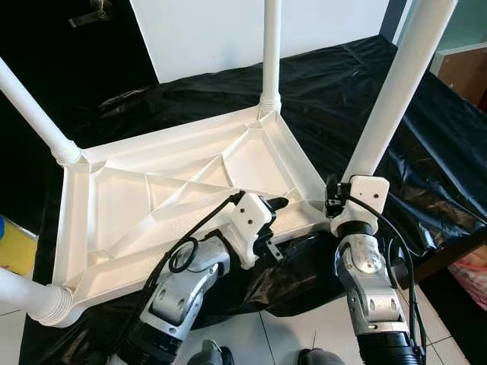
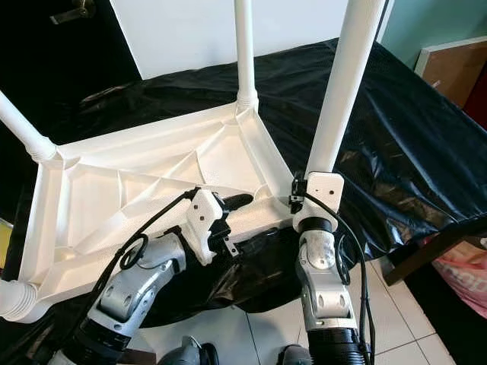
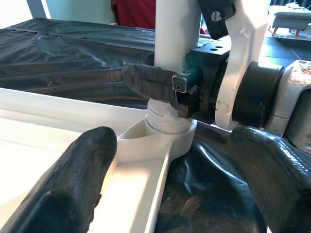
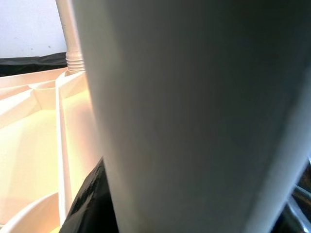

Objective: Building children table

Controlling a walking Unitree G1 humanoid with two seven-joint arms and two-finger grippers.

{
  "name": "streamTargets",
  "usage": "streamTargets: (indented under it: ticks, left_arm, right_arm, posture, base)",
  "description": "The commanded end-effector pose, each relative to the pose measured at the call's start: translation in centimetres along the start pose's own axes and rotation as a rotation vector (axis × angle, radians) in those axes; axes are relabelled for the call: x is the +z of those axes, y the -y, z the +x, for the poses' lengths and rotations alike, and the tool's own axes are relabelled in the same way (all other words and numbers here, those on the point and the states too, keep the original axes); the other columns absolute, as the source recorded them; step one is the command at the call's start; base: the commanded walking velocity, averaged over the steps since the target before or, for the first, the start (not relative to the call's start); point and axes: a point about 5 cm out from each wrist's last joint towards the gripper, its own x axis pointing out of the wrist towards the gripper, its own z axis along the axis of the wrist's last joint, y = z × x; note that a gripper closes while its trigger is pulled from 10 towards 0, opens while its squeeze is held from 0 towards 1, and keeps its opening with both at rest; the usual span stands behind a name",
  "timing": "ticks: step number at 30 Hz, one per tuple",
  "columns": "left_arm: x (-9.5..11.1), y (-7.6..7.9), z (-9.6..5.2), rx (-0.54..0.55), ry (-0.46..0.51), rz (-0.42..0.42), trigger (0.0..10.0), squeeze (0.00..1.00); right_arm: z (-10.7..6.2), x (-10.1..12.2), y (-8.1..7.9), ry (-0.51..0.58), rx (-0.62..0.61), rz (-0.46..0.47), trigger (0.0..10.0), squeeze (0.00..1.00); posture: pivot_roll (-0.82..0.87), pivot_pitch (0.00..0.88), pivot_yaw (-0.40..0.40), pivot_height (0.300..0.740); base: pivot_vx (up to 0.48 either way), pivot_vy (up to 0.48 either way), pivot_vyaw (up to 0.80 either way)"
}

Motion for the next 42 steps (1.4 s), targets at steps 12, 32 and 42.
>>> streamTargets:
  ticks: [12,32,42]
  left_arm:
    - [0.0,-0.5,-0.1,0.038,-0.008,0.000,10.0,0.00]
    - [0.1,-0.3,0.1,0.038,0.000,-0.015,10.0,0.00]
    - [0.3,-0.3,0.2,0.035,0.003,-0.018,10.0,0.00]
  right_arm:
    - [-0.7,-1.6,0.4,-0.079,-0.067,0.013,10.0,0.85]
    - [-0.4,-0.2,2.2,-0.010,0.521,-0.010,10.0,0.00]
    - [1.2,0.8,2.1,-0.002,0.801,-0.125,10.0,0.00]
  posture:
    - [-0.11,0.097,0.066,0.740]
    - [-0.12,0.130,0.078,0.740]
    - [-0.12,0.132,0.079,0.740]
  base:
    - [0.000,0.000,0.00]
    - [0.000,0.000,0.00]
    - [0.000,0.000,0.00]
